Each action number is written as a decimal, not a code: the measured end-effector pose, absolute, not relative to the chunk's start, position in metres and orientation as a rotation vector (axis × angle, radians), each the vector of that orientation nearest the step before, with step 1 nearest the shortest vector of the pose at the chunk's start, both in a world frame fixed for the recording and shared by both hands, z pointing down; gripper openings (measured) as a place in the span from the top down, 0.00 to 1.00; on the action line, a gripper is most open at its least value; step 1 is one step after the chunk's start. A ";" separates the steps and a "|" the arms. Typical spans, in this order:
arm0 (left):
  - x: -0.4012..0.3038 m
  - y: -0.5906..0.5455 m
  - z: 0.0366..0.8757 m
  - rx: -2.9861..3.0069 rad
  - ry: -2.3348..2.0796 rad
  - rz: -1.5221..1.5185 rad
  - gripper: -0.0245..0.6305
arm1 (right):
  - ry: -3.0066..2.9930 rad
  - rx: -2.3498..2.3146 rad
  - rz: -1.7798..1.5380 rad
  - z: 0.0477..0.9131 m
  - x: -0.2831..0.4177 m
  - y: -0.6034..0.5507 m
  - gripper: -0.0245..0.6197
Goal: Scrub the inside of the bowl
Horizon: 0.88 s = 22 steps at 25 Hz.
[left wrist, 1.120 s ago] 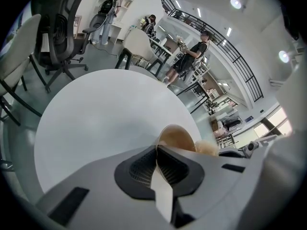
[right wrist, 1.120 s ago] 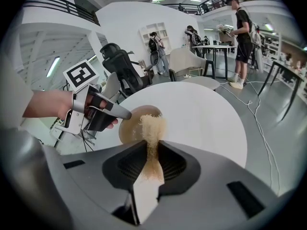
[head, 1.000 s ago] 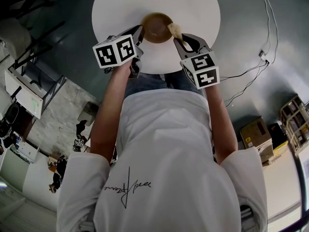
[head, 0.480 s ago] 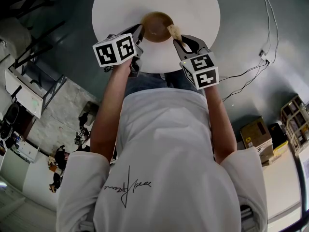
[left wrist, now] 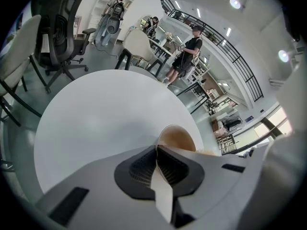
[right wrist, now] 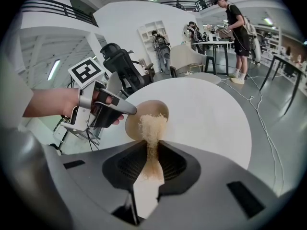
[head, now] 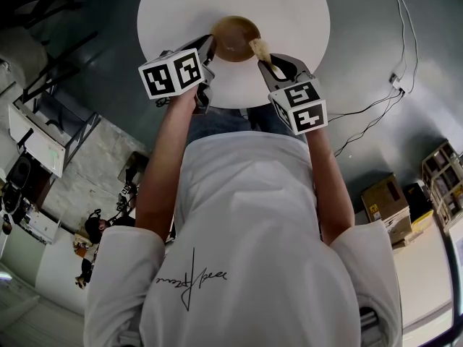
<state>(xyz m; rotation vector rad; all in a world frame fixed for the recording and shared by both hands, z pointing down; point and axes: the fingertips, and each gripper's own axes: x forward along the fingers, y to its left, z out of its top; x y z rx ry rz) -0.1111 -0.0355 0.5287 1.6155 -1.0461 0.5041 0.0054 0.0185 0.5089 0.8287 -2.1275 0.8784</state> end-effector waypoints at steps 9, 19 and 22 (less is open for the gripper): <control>-0.110 -0.035 0.529 1.608 -1.050 0.500 0.94 | -2.129 0.827 0.892 0.509 0.004 0.022 0.83; -0.110 -0.035 0.530 1.604 -1.053 0.494 0.94 | -2.131 0.811 0.893 0.510 0.000 0.027 0.83; -0.110 -0.035 0.530 1.604 -1.054 0.492 0.94 | -2.133 0.806 0.892 0.510 0.000 0.028 0.83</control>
